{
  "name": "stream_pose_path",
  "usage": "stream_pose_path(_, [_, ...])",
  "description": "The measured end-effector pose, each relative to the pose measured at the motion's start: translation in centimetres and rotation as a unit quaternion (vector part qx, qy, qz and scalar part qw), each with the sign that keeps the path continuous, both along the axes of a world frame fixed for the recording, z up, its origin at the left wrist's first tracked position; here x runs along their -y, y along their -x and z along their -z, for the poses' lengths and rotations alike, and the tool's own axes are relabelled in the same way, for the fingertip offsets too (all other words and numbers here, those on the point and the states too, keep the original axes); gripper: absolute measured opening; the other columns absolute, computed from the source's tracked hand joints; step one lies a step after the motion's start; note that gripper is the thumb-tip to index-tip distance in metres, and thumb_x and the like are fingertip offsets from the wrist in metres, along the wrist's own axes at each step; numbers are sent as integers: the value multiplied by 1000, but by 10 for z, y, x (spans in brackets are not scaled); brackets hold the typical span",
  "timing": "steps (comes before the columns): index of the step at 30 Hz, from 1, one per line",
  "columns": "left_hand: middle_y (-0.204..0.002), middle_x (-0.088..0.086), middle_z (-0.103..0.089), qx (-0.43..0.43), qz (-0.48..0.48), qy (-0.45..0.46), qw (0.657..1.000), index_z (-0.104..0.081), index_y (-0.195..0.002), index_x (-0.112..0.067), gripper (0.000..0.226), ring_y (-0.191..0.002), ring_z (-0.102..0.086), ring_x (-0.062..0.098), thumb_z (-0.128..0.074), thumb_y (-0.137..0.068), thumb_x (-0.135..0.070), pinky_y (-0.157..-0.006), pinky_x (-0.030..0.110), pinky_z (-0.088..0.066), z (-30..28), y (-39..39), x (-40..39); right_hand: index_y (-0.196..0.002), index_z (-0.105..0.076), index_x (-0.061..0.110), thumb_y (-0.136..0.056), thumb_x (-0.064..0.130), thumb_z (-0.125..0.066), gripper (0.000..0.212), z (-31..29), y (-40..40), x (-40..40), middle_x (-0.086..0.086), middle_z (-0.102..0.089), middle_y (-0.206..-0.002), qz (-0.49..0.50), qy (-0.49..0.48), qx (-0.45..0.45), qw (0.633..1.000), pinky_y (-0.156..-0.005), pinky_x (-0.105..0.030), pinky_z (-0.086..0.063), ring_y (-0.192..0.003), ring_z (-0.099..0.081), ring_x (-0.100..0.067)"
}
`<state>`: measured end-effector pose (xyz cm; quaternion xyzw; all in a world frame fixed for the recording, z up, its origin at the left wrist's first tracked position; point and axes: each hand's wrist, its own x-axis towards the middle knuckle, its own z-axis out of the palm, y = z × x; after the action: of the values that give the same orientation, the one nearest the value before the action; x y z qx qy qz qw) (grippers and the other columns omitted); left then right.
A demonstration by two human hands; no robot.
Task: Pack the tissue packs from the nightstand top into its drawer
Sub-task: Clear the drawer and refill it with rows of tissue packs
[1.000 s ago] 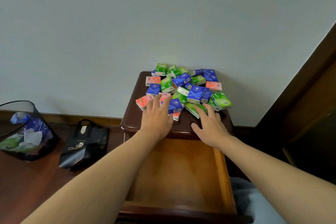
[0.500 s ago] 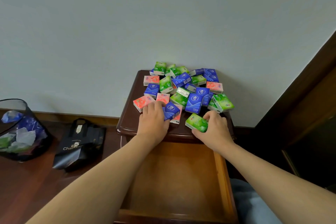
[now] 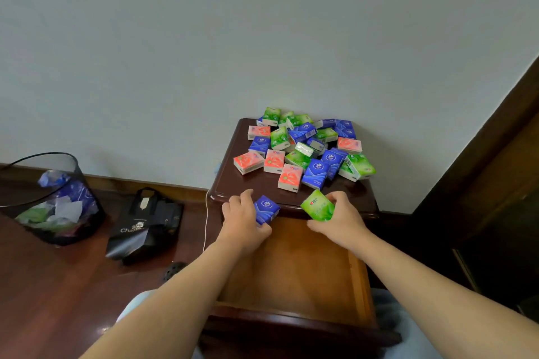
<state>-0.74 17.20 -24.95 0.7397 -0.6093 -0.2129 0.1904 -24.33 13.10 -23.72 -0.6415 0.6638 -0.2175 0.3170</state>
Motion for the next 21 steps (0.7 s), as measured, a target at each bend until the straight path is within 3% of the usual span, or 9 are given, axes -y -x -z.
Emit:
stream_pose_path(4, [-147,4,-47,30,9,-48,998,-24,-157,-18,90,-137,-35,28,-72,-86,-47,-115,42,-33,15,-1,-13,-120,-47,33,-60,59,-94,81,-5,-9,-21,15,-61,-108,-21,-15,60,998,-74,-30,-56,-94,-62,-3])
stream_pose_path(7, [-145,4,-44,48,-12,-30,998,-25,-155,-18,86,-133,-38,25,-71,-88,-44,-114,42,-33,33,-6,-34,-121,-49,48,-75,55,-88,62,5,-15,-39,6,-68,-108,-38,-55,136,988,-60,-31,-62,-84,-74,-16])
stream_pose_path(10, [-142,3,-46,-59,-82,23,995,-24,-152,-22,84,-125,-40,24,-75,-86,-30,-105,40,-43,50,-16,-55,-116,-54,44,-98,48,-66,22,25,-27,-52,-3,-71,-106,-31,-116,160,980,-59,-37,-62,-70,-77,-16])
stream_pose_path(13, [-133,-6,-51,-196,-145,98,965,-25,-147,-38,88,-115,-54,16,-82,-83,-18,-83,19,-52,59,-27,-74,-113,-58,38,-105,41,-57,9,48,-43,-61,-6,-69,-109,-18,-171,147,974,-50,-30,-54,-66,-73,-15])
stream_pose_path(15, [-122,-10,-54,-281,-185,143,931,-27,-141,-44,86,-102,-64,8,-83,-83,-13,-66,10,-52,62,-32,-84,-110,-59,34,-101,37,-64,11,61,-58,-66,-5,-69,-106,-18,-192,137,972,-44,-23,-45,-65,-69,-14])
stream_pose_path(17, [-114,-11,-57,-327,-226,175,901,-32,-135,-45,79,-91,-66,-1,-83,-84,-14,-63,9,-52,63,-36,-88,-110,-58,32,-92,32,-77,26,73,-74,-68,-1,-69,-105,-16,-197,131,972,-42,-20,-42,-75,-68,-15])
stream_pose_path(21, [-116,-4,-60,-405,-260,189,856,-39,-130,-38,66,-91,-71,6,-84,-86,-17,-73,24,-62,67,-42,-87,-119,-53,27,-87,15,-83,46,89,-107,-59,-1,-64,-118,47,-225,192,954,-54,-33,-62,-92,-72,-21])
